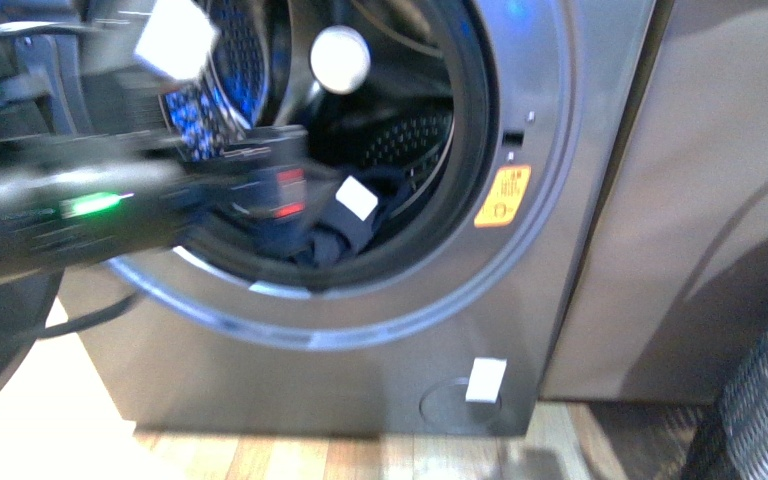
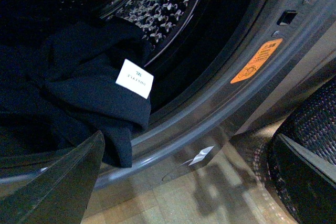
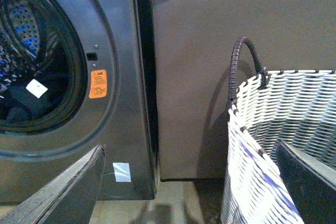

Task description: Collect clothes from washing machine

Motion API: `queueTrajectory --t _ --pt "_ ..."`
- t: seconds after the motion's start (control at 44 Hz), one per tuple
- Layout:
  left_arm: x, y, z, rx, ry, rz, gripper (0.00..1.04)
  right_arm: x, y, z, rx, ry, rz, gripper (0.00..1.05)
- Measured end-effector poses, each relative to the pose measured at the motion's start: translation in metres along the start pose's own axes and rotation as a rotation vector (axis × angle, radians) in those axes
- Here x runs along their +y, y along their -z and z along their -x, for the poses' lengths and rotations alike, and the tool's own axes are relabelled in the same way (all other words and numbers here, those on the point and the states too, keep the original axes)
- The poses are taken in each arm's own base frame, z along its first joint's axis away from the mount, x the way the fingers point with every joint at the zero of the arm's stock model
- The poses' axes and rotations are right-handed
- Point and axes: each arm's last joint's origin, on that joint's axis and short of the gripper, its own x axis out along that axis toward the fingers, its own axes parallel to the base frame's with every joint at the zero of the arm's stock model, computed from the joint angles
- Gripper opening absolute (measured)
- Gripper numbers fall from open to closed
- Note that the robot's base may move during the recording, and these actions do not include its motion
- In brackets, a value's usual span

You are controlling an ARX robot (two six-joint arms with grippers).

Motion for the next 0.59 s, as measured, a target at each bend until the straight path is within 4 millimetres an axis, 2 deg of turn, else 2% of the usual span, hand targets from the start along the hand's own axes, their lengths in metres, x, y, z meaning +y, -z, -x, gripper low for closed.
queueTrajectory --t 0.204,0.59 --pt "0.0 -0.002 -0.033 0.013 -0.031 -0.035 0.98 0.0 0.0 0.0 0.0 0.0 0.0 0.97" --pt "0.021 0.004 -0.099 0.084 -0.135 -0.062 0.98 0.0 0.0 0.0 0.0 0.0 0.0 0.97"
